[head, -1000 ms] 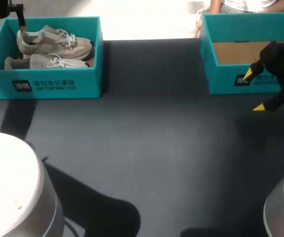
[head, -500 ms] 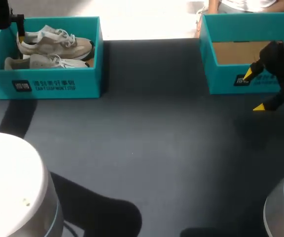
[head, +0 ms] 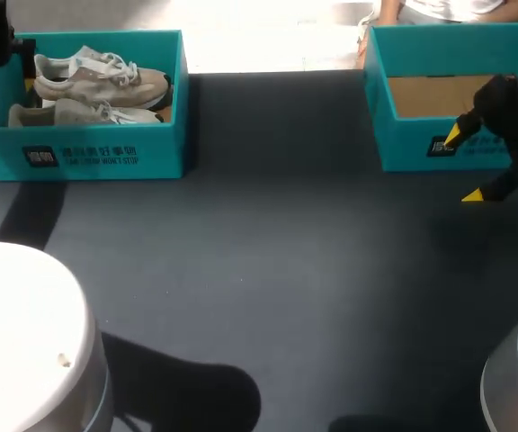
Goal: Take the shoe out of the shoebox, open the shoe tongue, remove and reinsert the insole, then place the shoe into the shoebox
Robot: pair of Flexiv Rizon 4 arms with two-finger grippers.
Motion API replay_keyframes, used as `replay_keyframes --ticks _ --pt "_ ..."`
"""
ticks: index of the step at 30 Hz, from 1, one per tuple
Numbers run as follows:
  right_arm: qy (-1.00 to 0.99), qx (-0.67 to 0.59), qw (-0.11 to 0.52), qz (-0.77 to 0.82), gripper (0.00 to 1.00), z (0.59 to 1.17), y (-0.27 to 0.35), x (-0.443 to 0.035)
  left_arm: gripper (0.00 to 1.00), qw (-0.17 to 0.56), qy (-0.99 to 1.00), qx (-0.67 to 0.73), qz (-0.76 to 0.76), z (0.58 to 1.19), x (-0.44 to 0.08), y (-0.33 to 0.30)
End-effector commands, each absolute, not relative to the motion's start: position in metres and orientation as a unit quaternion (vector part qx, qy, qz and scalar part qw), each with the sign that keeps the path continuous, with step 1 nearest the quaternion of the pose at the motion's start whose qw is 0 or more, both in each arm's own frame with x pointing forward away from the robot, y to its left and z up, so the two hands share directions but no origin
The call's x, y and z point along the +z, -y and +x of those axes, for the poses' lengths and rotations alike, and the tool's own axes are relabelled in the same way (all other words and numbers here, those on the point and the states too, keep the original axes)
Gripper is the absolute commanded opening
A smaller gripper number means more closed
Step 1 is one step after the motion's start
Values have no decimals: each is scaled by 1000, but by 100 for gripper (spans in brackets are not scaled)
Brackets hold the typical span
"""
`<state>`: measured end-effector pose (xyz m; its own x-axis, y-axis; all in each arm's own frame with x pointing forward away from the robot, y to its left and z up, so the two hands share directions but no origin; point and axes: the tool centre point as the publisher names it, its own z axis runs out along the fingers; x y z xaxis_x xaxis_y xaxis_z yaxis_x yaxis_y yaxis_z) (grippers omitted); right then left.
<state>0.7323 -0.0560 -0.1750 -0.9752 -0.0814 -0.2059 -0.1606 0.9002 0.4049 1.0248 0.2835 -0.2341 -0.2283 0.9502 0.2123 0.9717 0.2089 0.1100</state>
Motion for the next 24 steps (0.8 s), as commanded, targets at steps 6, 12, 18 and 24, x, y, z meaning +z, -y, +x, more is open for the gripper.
replay_keyframes --ticks 6,12,18,24 --pt "-971 213 91 -62 100 734 55 -175 100 43 775 -117 -620 1021 -235 -284" --pt "-971 213 91 -62 100 734 55 -175 100 31 767 -107 -632 1027 -244 -287" --pt "-971 213 91 -62 100 734 55 -175 100 23 755 -112 -646 1038 -273 -296" --pt "-971 213 91 -62 100 734 55 -175 100 24 750 -105 -653 1048 -300 -301"
